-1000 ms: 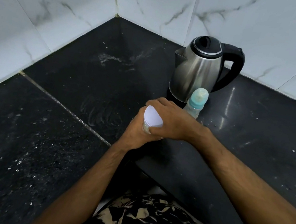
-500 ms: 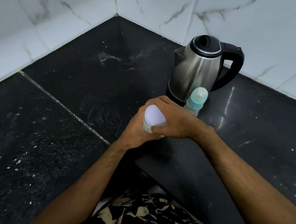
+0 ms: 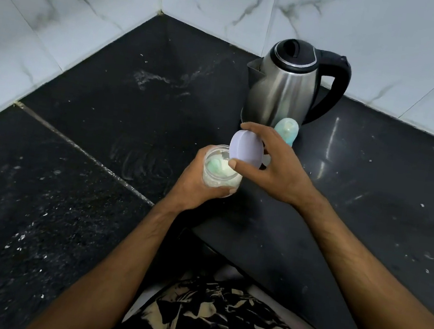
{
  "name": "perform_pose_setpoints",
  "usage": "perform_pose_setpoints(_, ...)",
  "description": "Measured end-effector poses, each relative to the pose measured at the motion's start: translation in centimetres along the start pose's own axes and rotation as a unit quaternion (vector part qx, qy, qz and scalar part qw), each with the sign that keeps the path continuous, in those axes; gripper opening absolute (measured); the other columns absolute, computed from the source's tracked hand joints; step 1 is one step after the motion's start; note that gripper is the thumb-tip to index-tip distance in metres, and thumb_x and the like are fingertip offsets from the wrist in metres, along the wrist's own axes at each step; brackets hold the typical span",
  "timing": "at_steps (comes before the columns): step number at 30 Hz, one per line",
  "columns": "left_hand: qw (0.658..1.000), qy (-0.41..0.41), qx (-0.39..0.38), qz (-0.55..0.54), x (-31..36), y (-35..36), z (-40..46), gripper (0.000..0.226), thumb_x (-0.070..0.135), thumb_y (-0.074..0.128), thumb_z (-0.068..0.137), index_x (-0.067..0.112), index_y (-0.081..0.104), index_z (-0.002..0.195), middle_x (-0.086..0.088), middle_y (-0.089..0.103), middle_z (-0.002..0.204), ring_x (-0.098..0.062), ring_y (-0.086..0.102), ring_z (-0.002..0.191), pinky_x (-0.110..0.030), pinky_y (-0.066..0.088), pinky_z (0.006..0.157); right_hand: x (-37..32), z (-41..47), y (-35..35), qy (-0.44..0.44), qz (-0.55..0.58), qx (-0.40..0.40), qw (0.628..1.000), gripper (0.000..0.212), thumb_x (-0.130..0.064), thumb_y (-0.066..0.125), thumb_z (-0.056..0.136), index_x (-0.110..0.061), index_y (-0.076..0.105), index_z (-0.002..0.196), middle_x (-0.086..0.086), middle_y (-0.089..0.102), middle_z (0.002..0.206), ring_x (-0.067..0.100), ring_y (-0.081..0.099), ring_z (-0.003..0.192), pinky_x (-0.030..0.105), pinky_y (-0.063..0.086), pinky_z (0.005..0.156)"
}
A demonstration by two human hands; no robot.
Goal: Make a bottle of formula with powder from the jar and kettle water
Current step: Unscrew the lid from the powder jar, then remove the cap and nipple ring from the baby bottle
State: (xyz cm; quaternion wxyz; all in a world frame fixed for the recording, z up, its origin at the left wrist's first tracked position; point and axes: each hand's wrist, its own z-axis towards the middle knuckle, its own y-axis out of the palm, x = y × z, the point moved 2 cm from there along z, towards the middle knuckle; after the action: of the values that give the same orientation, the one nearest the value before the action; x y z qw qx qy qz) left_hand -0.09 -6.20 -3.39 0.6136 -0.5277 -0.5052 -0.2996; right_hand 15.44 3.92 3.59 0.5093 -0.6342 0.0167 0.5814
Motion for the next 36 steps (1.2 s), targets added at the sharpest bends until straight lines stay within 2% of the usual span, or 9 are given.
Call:
perform_pose_setpoints(3,1.0,0.009,-0.001,0.006,-0.3,0.0,0.2,0.092,0.021,0.09,0.064,0.026,0.036,0.139,0.018,0.054,0.127,0.002,0.054,0.116,-0.019,0.046,0.095,0.9,-1.5,-0.1,0.012,0.01,0.037,0.999,0.069,-0.044,0.079,0.079,-0.024,0.049,0.137,-0.016,0.051,0.132,0.007,0.049,0.119,0.027,0.048,0.095)
perform_pose_setpoints(5,1.0,0.006,-0.003,0.011,-0.4,-0.1,0.4,0.093,0.026,0.09,0.062,0.026,0.037,0.138,0.018,0.054,0.127,0.002,0.054,0.116,-0.024,0.046,0.098,1.4,-2.3,-0.1,0.027,0.041,0.048,0.998,0.07,-0.043,0.081,0.077,-0.021,0.049,0.135,-0.012,0.053,0.131,0.008,0.051,0.118,0.023,0.05,0.09)
perform_pose_setpoints(9,1.0,0.008,-0.004,0.018,-0.5,-0.1,0.5,0.094,0.033,0.089,0.059,0.025,0.038,0.137,0.015,0.054,0.129,-0.001,0.052,0.12,-0.03,0.044,0.103,2.6,-4.2,0.3,0.048,0.094,0.051,0.993,0.073,-0.036,0.085,0.075,-0.02,0.047,0.135,-0.007,0.055,0.132,0.011,0.054,0.121,0.033,0.052,0.098)
perform_pose_setpoints(12,1.0,0.008,-0.003,0.018,-0.7,-0.2,0.7,0.094,0.035,0.088,0.058,0.023,0.038,0.137,0.013,0.055,0.13,-0.002,0.052,0.121,-0.029,0.043,0.104,3.5,-6.7,1.0,0.072,0.136,0.037,0.987,0.073,-0.028,0.087,0.074,-0.02,0.047,0.135,-0.008,0.054,0.132,0.011,0.053,0.125,0.036,0.048,0.105)
perform_pose_setpoints(16,1.0,0.012,-0.007,0.017,-0.7,-0.3,0.8,0.092,0.024,0.089,0.061,0.017,0.039,0.137,0.01,0.055,0.13,0.0,0.052,0.12,-0.021,0.042,0.101,4.2,-9.6,3.1,0.064,0.126,0.011,0.99,0.064,-0.022,0.089,0.07,-0.02,0.052,0.122,-0.005,0.053,0.127,0.016,0.053,0.122,0.036,0.048,0.102)
perform_pose_setpoints(22,1.0,0.011,-0.013,0.016,-0.8,-0.2,0.8,0.093,0.027,0.088,0.06,0.018,0.038,0.138,0.008,0.053,0.132,-0.001,0.051,0.121,-0.02,0.042,0.101,5.9,-10.9,4.9,0.061,0.085,-0.015,0.994,0.052,-0.024,0.089,0.068,-0.021,0.053,0.104,-0.004,0.047,0.131,0.009,0.045,0.129,0.024,0.041,0.104)
perform_pose_setpoints(30,1.0,0.005,-0.013,0.014,-0.8,-0.3,0.6,0.097,0.035,0.087,0.056,0.021,0.038,0.138,0.009,0.053,0.133,0.0,0.05,0.122,-0.019,0.041,0.102,7.7,-11.5,5.8,0.074,0.033,-0.064,0.995,0.062,-0.034,0.087,0.068,-0.027,0.047,0.114,-0.01,0.04,0.132,0.004,0.042,0.127,0.013,0.038,0.099)
perform_pose_setpoints(33,1.0,0.002,-0.012,0.015,-0.7,-0.3,0.5,0.095,0.03,0.088,0.058,0.02,0.038,0.138,0.01,0.053,0.132,0.002,0.05,0.121,-0.016,0.041,0.1,7.6,-11.5,6.0,0.072,0.006,-0.086,0.994,0.064,-0.035,0.086,0.069,-0.029,0.045,0.118,-0.014,0.035,0.135,0.003,0.04,0.125,0.003,0.032,0.095)
perform_pose_setpoints(36,1.0,0.0,-0.01,0.018,-0.7,-0.3,0.4,0.095,0.027,0.088,0.059,0.02,0.038,0.139,0.013,0.052,0.132,0.005,0.05,0.12,-0.012,0.04,0.098,7.6,-11.5,5.9,0.076,0.002,-0.096,0.993,0.066,-0.034,0.087,0.069,-0.029,0.045,0.119,-0.015,0.033,0.137,0.003,0.039,0.125,-0.001,0.029,0.093)
